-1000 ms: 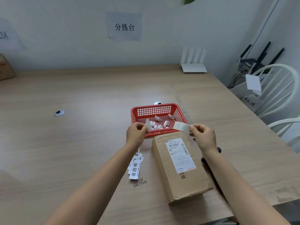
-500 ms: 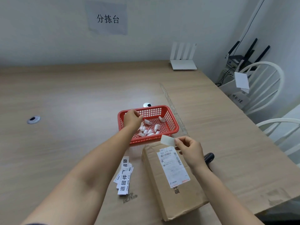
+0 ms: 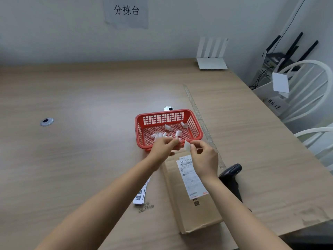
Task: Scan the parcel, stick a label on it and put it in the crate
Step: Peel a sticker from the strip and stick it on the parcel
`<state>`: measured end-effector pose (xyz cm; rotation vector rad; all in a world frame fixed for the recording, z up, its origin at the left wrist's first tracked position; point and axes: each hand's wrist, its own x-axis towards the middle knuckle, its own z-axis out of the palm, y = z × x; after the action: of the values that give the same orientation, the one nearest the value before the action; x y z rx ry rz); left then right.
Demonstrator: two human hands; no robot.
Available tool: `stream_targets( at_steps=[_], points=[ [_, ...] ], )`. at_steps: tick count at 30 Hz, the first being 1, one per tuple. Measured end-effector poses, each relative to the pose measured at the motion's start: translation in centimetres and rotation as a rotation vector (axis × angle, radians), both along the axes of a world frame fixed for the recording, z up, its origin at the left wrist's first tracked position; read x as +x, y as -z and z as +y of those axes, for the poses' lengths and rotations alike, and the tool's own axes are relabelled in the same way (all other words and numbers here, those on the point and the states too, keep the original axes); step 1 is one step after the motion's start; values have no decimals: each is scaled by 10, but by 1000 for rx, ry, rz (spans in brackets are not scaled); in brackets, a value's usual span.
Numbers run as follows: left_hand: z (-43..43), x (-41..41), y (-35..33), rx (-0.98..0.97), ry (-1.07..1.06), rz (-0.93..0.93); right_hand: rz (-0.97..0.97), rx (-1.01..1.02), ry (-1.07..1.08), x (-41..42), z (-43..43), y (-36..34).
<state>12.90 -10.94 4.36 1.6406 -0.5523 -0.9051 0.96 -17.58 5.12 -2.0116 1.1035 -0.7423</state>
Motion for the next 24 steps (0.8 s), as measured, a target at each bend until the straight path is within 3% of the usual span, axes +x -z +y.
stream_targets(
  at_steps=[3, 8, 18, 24],
  points=[
    [8, -19, -3, -60, 20, 137, -1, -99, -62, 5, 11, 0],
    [13, -31, 0, -138, -153, 262, 26, -128, -76, 7, 23, 2],
    [15, -47, 5, -159, -264, 321, 126, -83, -166, -2, 24, 10],
    [18, -40, 9, -87, -303, 317, 31, 184, -167, -13, 3, 11]
  ],
)
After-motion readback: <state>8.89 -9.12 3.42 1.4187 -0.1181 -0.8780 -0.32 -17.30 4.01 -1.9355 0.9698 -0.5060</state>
